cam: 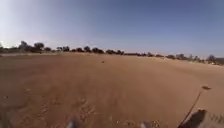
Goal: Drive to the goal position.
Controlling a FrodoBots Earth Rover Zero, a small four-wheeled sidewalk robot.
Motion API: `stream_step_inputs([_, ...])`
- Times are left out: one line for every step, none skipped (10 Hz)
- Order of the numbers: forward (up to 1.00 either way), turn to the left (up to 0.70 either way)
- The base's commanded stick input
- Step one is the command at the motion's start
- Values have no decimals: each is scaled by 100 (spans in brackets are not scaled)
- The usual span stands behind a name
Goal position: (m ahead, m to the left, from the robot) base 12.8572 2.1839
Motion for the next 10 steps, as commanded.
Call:
stream_step_inputs([100, 0])
stream_step_inputs([100, 0])
stream_step_inputs([100, 0])
stream_step_inputs([100, 0])
stream_step_inputs([100, 0])
stream_step_inputs([100, 0])
stream_step_inputs([100, 0])
stream_step_inputs([100, 0])
stream_step_inputs([100, 0])
stream_step_inputs([100, 0])
